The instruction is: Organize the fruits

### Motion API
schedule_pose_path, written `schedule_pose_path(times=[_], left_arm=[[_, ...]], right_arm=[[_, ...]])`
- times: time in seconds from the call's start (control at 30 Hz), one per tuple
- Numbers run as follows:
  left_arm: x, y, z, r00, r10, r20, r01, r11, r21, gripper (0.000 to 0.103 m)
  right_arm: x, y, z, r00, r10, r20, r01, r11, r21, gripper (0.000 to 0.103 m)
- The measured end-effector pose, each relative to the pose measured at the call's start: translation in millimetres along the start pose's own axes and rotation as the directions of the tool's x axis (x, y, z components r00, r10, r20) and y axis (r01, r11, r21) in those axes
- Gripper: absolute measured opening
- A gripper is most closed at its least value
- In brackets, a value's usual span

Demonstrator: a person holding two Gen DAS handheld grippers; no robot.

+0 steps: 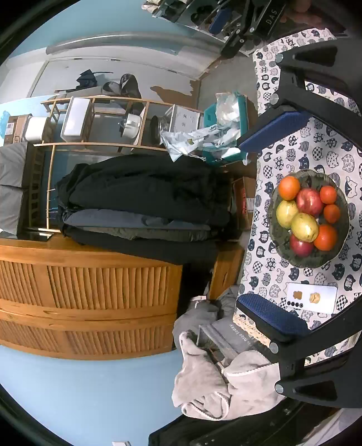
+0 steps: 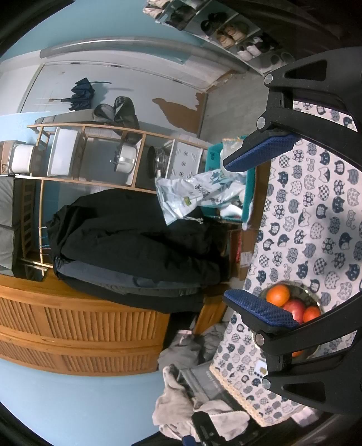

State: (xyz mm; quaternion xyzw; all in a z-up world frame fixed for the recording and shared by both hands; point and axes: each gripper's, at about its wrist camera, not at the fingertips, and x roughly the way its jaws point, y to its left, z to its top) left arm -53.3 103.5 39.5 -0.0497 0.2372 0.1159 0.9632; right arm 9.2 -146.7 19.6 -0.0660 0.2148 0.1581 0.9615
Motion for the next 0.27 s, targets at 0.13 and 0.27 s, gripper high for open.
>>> schedule_pose_path(times=[0.13, 0.27], left_arm=[[0.3, -1.6, 0.7, 1.000, -0.002, -0.005, 0.002, 1.000, -0.004, 0.102], [0.9, -2.9, 1.2, 1.000, 0.001, -0.011, -0.001, 1.000, -0.003, 0.102]], right_arm=[[0.0, 0.2, 0.0, 1.000, 0.000, 0.001, 0.000, 1.000, -0.001, 0.085], [0.1, 0.0, -0.2, 1.000, -0.001, 0.000, 0.001, 1.000, -0.004, 0.085]])
